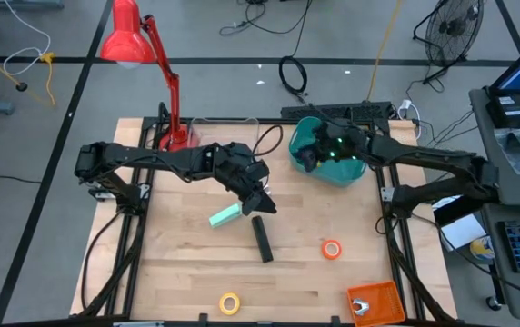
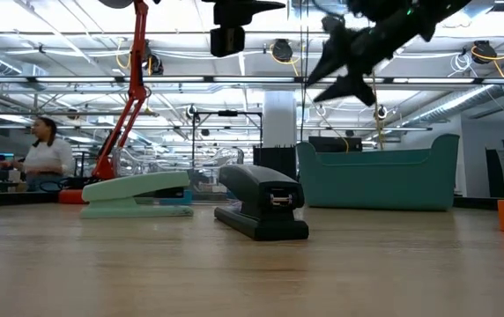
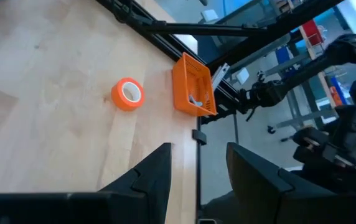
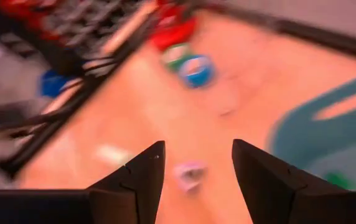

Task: Pick and place Stapler, Stapler remover, tape
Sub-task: Put the orange tape into the transparent bin

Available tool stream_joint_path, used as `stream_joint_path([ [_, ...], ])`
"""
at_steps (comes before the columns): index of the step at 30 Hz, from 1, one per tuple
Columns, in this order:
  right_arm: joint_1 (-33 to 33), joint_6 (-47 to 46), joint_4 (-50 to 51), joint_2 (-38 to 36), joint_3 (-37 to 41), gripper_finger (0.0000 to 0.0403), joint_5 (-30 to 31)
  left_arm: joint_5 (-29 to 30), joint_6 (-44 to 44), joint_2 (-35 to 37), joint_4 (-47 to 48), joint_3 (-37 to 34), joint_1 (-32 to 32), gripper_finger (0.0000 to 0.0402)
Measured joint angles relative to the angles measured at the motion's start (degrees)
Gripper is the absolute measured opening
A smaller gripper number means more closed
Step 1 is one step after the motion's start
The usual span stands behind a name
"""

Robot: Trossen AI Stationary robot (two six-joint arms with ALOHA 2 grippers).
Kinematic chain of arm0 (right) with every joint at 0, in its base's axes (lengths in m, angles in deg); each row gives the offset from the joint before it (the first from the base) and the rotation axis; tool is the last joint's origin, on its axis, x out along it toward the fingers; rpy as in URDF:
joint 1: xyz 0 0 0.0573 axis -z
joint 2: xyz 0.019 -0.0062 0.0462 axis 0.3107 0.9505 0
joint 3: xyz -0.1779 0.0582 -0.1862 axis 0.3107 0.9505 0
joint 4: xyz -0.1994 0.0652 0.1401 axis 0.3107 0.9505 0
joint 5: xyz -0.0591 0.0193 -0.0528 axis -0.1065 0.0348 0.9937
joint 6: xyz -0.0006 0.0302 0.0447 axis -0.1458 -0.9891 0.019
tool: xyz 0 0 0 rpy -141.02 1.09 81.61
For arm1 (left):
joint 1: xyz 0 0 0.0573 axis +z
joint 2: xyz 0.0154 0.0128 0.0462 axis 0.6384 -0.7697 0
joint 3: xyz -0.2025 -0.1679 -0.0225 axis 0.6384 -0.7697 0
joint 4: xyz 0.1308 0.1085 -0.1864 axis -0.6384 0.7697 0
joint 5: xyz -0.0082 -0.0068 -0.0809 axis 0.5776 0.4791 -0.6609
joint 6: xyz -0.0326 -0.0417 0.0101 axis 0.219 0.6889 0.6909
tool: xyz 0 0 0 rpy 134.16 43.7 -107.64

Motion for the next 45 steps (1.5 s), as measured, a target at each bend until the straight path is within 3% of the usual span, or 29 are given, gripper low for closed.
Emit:
stream_joint_path([
  [4,-6.09,-3.13,-0.04,-3.11,0.00,0.0180,-2.56,-2.87,-0.11,0.00,0.07,0.00,-0.86,0.0156],
  [9,-15.41,-8.33,-0.52,-4.63,-0.02,0.0180,-0.63,-7.53,-0.94,0.00,0.69,0.00,-2.40,0.0156],
  [16,-29.27,-17.28,-0.29,-2.93,-0.04,0.0176,11.79,-9.69,-3.64,0.00,4.41,0.00,-6.75,0.0156],
  [25,-40.57,-22.64,-4.26,0.50,-0.04,0.0176,24.74,-5.27,-6.84,0.00,13.83,0.00,-12.09,0.0156],
  [35,-47.00,-28.02,-4.31,3.55,-0.04,0.0173,18.48,-1.29,-7.48,0.00,16.74,0.00,-15.04,0.0156],
  [45,-56.09,-36.53,1.84,3.51,-0.04,0.0173,18.61,0.74,-7.28,0.00,16.78,0.00,-15.75,0.0156],
])
